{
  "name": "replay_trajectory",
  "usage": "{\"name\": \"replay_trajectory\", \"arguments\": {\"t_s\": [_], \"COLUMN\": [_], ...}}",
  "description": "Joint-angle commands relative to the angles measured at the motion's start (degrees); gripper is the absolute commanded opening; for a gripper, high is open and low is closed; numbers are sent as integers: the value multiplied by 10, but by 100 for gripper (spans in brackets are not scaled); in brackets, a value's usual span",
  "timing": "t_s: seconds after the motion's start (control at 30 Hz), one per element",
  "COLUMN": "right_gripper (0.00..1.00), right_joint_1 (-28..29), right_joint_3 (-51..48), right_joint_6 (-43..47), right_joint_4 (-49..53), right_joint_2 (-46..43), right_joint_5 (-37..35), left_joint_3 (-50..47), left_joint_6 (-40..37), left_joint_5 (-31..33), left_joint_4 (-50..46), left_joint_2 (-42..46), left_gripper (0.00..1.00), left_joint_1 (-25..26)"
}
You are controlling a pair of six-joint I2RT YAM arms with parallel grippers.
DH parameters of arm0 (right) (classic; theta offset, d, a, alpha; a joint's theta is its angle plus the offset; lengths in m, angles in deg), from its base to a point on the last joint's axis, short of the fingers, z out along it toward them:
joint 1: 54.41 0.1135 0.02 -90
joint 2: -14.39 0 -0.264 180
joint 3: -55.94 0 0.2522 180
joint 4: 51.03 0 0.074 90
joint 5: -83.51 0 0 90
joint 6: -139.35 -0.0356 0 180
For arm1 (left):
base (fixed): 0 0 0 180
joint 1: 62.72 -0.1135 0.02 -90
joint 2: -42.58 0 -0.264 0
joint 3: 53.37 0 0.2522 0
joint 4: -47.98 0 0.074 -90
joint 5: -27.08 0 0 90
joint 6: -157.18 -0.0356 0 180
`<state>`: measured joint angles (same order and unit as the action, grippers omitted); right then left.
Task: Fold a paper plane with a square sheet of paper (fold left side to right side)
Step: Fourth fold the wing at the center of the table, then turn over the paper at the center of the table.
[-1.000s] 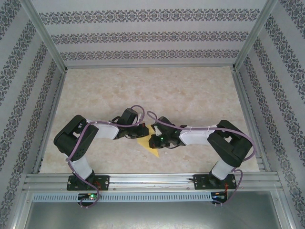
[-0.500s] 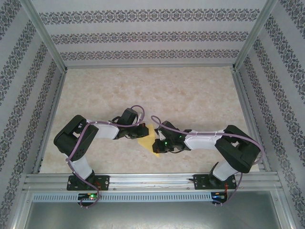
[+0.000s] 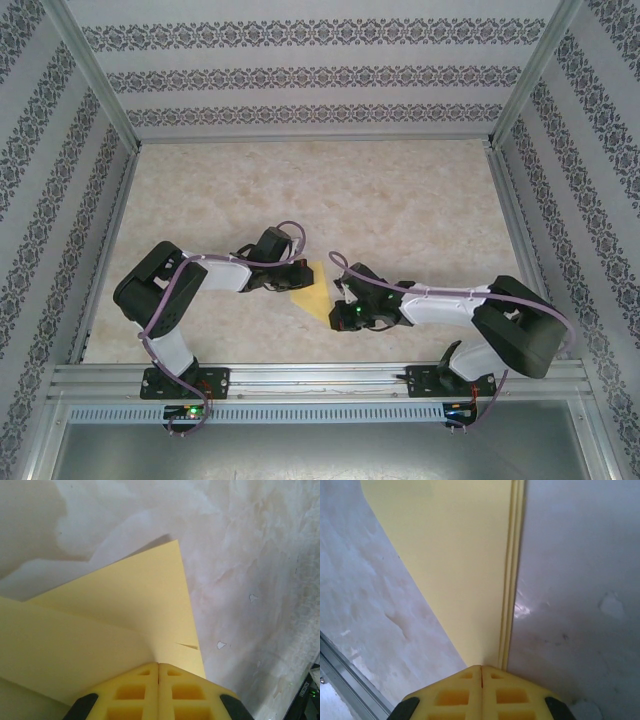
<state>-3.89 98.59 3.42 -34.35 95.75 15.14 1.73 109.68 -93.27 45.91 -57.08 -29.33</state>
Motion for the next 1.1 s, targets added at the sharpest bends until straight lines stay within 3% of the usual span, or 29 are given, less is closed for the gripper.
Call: {"name": "replay_trajectory", "arguments": {"t_s": [0.0,0.2,0.33,0.5,0.67,0.8,0.87,1.07], "right_gripper": [0,0,2,24,43,44,39,36], "right_joint_1": [11,1,-41,-121,-174,-183,-182,-167], "right_joint_3": [-26,-13,2,26,57,87,99,121], "right_joint_6": [-5,9,40,111,192,244,254,252], "right_joint_4": [103,137,151,137,100,63,42,-21], "right_joint_2": [-11,-48,-93,-128,-104,-38,-2,82], "right_joint_5": [7,22,39,75,103,136,157,172], "left_joint_3": [7,31,45,53,41,12,-8,-64], "left_joint_6": [-8,-2,8,7,-25,-52,-53,-46], "left_joint_5": [47,27,6,19,86,154,178,214], "left_joint_4": [-61,-57,-45,-56,-123,-172,-179,-188], "left_joint_2": [-9,7,31,97,193,279,321,427], "left_gripper": [0,2,11,24,35,41,45,49], "left_joint_1": [-1,-1,-1,-3,-15,-22,-27,-48]}}
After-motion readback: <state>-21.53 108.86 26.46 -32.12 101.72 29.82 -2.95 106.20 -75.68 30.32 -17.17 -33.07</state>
